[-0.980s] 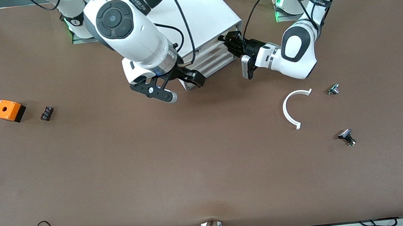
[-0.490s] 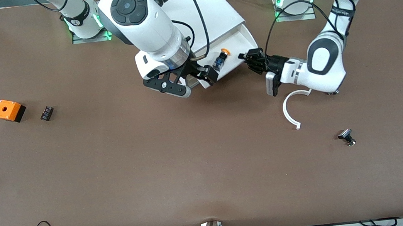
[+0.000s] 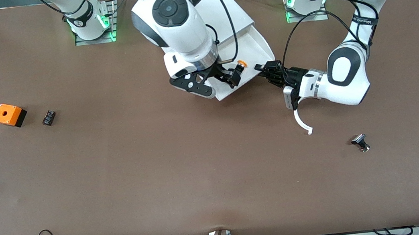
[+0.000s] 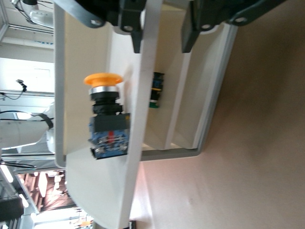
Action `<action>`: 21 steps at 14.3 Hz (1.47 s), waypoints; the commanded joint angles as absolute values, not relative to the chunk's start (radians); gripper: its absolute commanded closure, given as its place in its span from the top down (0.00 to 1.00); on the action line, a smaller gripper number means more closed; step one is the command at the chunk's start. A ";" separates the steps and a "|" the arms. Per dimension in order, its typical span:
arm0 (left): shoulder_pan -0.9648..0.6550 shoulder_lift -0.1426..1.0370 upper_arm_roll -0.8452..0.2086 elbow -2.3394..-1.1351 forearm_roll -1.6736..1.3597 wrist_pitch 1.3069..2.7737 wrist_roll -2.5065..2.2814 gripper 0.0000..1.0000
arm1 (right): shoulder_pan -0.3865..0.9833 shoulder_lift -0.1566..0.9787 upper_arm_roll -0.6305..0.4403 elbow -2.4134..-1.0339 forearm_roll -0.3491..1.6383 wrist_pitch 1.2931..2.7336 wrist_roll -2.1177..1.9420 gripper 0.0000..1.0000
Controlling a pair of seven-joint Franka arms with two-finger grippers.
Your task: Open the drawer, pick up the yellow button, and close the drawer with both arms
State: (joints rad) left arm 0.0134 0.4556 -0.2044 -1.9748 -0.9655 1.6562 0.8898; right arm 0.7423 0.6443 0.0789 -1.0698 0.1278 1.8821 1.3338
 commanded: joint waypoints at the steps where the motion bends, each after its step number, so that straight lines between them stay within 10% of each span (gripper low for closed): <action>1: 0.020 0.451 -0.189 -1.950 -0.894 1.684 0.858 1.00 | 0.788 0.678 0.069 -1.028 0.101 1.894 1.425 1.00; 21: 0.000 0.406 -0.230 -1.318 0.037 1.552 -0.052 1.00 | 0.864 0.772 0.046 -1.029 0.021 1.985 1.499 0.96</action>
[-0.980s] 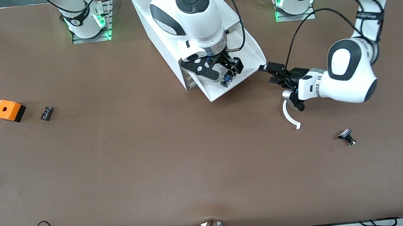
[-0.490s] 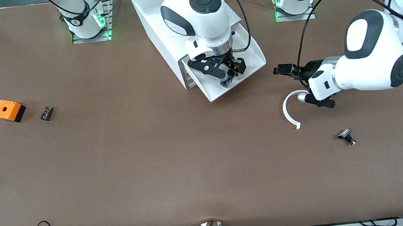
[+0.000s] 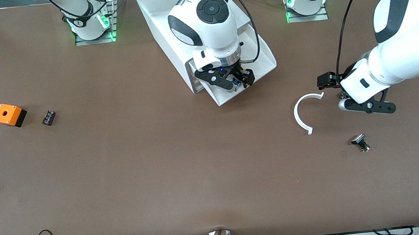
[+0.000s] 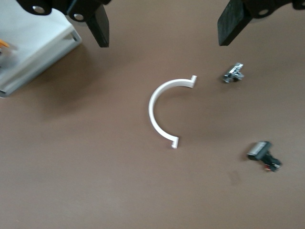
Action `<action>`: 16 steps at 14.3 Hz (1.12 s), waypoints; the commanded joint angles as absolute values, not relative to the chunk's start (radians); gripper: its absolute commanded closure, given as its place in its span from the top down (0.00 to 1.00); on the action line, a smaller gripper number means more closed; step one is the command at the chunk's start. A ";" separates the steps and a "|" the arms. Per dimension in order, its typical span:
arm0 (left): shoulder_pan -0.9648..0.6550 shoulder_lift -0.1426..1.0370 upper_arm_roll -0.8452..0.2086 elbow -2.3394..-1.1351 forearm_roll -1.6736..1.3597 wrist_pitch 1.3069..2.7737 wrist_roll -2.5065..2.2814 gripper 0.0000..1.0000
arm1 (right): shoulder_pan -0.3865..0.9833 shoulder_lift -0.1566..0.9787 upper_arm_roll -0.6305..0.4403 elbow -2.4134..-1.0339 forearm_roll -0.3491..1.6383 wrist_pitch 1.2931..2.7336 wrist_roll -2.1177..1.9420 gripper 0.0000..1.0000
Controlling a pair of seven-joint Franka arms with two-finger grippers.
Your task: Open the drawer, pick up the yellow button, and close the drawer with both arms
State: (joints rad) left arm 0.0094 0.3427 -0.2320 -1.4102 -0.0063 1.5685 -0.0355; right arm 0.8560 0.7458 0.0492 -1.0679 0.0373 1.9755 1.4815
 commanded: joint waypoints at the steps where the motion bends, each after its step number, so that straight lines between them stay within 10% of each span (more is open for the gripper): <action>1: 0.000 0.416 -0.230 -1.301 0.043 1.548 -0.052 1.00 | 0.865 0.772 0.046 -1.029 0.021 1.985 1.499 0.91; 5: -0.014 0.419 -0.230 -1.313 0.044 1.557 -0.242 1.00 | 0.870 0.770 0.046 -1.032 -0.001 1.980 1.497 0.61; 10: -0.069 0.445 -0.229 -1.331 0.048 1.592 -0.469 1.00 | 0.874 0.767 0.046 -1.032 0.000 1.976 1.486 0.00; 16: -0.077 0.445 -0.230 -1.358 0.040 1.614 -0.572 1.00 | 0.801 0.698 0.055 -1.025 0.021 1.918 1.419 0.00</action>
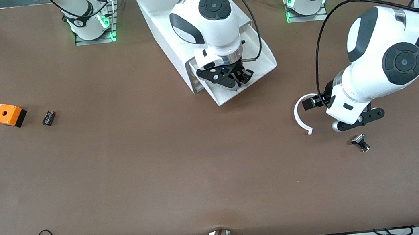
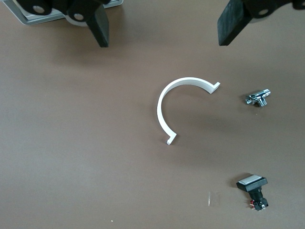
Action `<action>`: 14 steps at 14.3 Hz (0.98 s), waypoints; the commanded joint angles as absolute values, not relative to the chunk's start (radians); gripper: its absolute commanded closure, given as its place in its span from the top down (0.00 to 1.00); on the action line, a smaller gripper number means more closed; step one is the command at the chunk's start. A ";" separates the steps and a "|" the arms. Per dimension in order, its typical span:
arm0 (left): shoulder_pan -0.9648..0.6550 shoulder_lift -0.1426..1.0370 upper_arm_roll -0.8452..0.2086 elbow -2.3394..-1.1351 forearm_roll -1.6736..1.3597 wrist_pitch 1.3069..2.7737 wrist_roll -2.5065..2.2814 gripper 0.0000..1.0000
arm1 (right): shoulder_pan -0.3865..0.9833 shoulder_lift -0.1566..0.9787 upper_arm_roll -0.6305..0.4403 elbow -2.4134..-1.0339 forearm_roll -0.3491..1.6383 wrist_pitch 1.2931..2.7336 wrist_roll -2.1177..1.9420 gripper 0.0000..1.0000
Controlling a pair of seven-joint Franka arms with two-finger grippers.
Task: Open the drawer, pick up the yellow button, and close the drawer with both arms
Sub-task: 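Lift the button out with the right gripper while the left gripper pushes the drawer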
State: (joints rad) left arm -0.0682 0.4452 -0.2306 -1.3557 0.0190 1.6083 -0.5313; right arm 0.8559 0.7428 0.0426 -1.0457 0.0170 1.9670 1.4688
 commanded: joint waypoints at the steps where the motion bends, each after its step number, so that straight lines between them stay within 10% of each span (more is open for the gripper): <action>1: -0.080 0.445 -0.230 -1.358 0.032 1.615 -0.610 0.99 | 0.766 0.681 0.058 -1.023 0.049 1.908 1.386 0.00; 14: -0.219 0.342 -0.353 -1.776 0.046 2.003 -0.963 0.97 | 0.436 0.566 -0.067 -1.080 0.141 1.519 0.401 0.00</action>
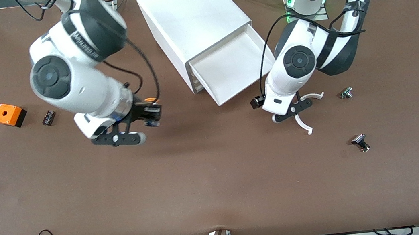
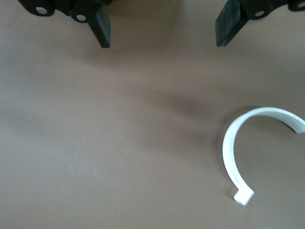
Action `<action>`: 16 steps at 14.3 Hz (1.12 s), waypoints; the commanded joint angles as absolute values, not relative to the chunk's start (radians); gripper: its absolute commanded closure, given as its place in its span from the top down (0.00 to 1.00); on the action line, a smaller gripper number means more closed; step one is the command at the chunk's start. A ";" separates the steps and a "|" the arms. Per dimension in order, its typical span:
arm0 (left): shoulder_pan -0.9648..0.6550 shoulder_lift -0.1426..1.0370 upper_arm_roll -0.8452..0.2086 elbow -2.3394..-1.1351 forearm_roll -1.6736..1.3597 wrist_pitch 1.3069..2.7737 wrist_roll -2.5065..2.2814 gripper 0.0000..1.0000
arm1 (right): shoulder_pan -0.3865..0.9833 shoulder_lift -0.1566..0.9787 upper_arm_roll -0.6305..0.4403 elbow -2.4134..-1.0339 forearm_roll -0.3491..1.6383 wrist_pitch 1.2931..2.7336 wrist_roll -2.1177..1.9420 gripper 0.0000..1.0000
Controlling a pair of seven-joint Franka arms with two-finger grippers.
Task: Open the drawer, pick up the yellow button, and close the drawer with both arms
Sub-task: 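Lift the button out with the right gripper while the left gripper pushes the drawer, then carry the button toward the orange block with the right gripper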
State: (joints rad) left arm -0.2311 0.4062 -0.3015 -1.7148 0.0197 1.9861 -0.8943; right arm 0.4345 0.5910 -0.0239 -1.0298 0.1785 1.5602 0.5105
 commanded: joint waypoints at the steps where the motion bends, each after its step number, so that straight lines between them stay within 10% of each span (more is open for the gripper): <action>1: -0.216 0.342 -0.373 -1.778 0.046 2.000 -0.975 0.97 | 0.436 0.551 -0.098 -1.122 0.114 1.514 0.344 0.00; 8: -0.206 0.342 -0.512 -1.825 0.029 1.974 -1.017 0.97 | 0.436 0.509 -0.317 -1.337 0.075 1.566 -0.024 0.00; 16: -0.212 0.345 -0.591 -1.835 -0.051 1.881 -1.066 0.97 | 0.433 0.384 -0.425 -1.785 0.083 1.989 -0.253 0.00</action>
